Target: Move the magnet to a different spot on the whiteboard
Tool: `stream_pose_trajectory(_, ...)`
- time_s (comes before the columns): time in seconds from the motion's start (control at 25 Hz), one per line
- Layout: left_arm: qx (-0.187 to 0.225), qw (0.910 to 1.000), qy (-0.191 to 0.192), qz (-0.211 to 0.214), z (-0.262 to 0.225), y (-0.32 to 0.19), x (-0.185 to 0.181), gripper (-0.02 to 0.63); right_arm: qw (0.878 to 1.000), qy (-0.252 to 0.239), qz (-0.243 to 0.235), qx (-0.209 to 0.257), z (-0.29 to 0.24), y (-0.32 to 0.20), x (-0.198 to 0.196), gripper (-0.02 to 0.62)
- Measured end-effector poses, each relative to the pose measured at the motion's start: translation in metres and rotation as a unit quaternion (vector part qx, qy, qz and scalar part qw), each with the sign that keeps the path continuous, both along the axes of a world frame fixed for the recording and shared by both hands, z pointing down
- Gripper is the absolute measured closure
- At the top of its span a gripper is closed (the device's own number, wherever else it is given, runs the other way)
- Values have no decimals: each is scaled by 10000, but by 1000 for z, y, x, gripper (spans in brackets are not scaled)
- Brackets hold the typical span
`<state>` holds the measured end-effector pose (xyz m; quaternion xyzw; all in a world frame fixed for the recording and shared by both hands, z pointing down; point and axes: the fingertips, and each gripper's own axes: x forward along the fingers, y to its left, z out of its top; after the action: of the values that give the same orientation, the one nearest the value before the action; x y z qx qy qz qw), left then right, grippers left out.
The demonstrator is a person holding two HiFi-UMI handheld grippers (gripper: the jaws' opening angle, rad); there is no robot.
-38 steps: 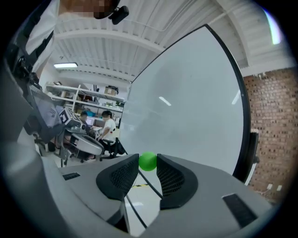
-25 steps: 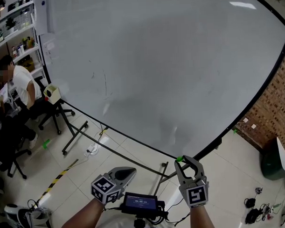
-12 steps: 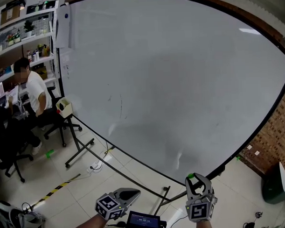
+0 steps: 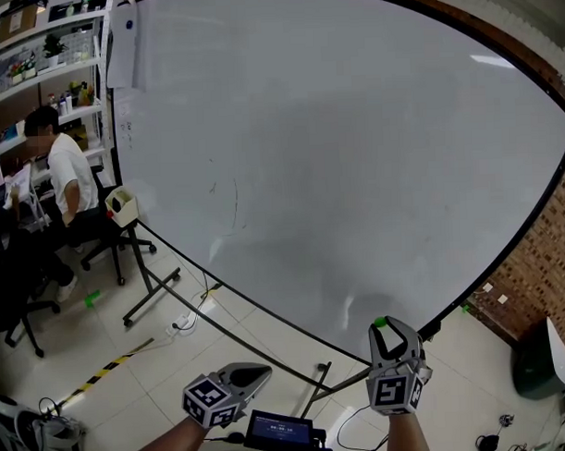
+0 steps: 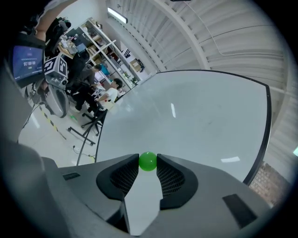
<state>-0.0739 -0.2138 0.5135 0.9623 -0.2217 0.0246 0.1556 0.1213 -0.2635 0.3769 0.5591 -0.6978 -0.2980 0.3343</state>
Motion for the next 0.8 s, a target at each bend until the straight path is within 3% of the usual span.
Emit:
stream_pose_trajectory(0.52, -116, 9999, 48, 35, 4, -4, 5, 575, 9979, 219, 595, -124, -1, -30, 23, 442)
stream_pose_trajectory(0.8, -169, 9998, 44, -46, 9, -7, -3, 575, 9946, 664, 770, -220, 8, -45, 38, 442)
